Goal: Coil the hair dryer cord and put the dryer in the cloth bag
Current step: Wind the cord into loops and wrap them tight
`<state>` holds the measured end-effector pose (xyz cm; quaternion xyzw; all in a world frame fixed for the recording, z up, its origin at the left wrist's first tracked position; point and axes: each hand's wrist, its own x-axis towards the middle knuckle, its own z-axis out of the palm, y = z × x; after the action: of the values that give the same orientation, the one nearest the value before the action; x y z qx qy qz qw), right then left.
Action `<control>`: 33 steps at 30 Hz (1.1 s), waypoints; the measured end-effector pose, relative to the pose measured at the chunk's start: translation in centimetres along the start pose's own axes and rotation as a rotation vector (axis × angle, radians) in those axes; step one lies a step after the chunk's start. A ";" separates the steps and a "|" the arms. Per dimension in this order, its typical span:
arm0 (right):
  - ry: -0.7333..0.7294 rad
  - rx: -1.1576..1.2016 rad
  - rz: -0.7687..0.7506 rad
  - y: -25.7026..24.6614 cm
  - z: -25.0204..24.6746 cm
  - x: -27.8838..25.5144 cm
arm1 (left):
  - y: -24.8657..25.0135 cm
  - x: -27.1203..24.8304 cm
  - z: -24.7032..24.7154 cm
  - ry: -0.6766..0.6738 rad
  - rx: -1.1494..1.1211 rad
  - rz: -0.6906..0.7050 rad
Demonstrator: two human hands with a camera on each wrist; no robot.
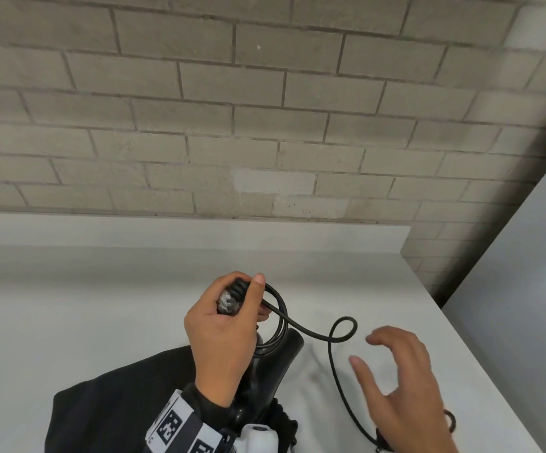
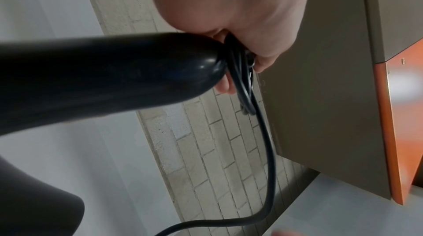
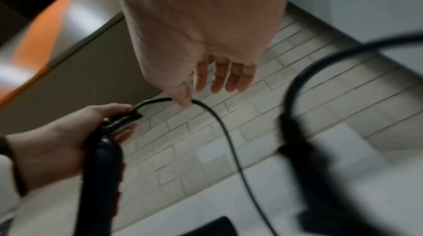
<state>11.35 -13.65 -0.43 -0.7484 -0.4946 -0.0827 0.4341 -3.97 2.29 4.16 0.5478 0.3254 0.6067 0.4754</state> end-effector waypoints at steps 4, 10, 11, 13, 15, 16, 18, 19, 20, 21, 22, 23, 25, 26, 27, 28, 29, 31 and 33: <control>-0.125 0.125 -0.077 -3.4 2.0 0.9 | 0.0 -0.2 0.0 -0.012 0.023 0.018; -0.153 0.034 -0.344 -5.7 1.8 3.4 | 0.1 -0.2 -0.3 -0.052 0.042 0.052; -0.129 0.052 -0.372 -6.1 1.3 4.1 | 0.1 -0.2 -0.4 -0.064 0.043 0.059; -0.111 0.121 -0.397 -6.9 0.1 5.5 | -0.2 -0.2 -0.5 -0.101 0.045 0.086; -0.110 0.188 -0.405 -7.9 -1.1 7.0 | -0.2 -0.4 -0.5 -0.150 0.039 0.129; -0.109 0.222 -0.403 -8.4 -1.6 7.8 | -0.3 -0.5 -0.5 -0.177 0.036 0.152; -0.119 0.277 -0.386 -9.4 -2.1 9.0 | -0.4 -0.7 -0.6 -0.236 0.023 0.202; -0.138 0.301 -0.377 -9.8 -2.2 9.5 | -0.4 -0.7 -0.7 -0.272 0.014 0.232; -0.161 0.323 -0.366 -10.2 -2.2 9.9 | -0.4 -0.7 -0.8 -0.309 0.015 0.271; -0.184 0.345 -0.351 -10.6 -2.0 10.1 | -0.4 -0.6 -0.9 -0.341 0.027 0.317; -0.203 0.371 -0.333 -10.9 -1.7 10.3 | -0.3 -0.5 -1.0 -0.365 0.045 0.357; -0.218 0.398 -0.309 -11.1 -1.3 10.5 | -0.2 -0.4 -1.1 -0.374 0.062 0.382; -0.235 0.456 -0.234 -11.1 -0.4 10.8 | -0.2 -0.4 -1.2 -0.366 0.077 0.408; -0.239 0.494 -0.182 -11.0 0.1 10.8 | -0.3 -0.4 -1.3 -0.359 0.073 0.425; -0.244 0.539 -0.122 -10.8 0.6 10.8 | -0.3 -0.4 -1.5 -0.352 0.060 0.443; -0.249 0.591 -0.059 -10.5 1.1 10.7 | -0.4 -0.4 -1.6 -0.346 0.044 0.461; -0.253 0.644 0.002 -10.2 1.6 10.5 | -0.5 -0.3 -1.7 -0.340 0.029 0.477; -0.246 0.722 0.102 -9.9 2.5 9.7 | -0.6 -0.3 -1.7 -0.319 0.011 0.494; -0.221 0.730 0.154 -9.5 3.2 8.7 | -0.6 -0.4 -1.6 -0.278 0.007 0.491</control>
<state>6.98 -4.21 7.86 -0.5838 -0.4778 0.2127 0.6210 -5.41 2.29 3.15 0.6899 0.1164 0.6216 0.3523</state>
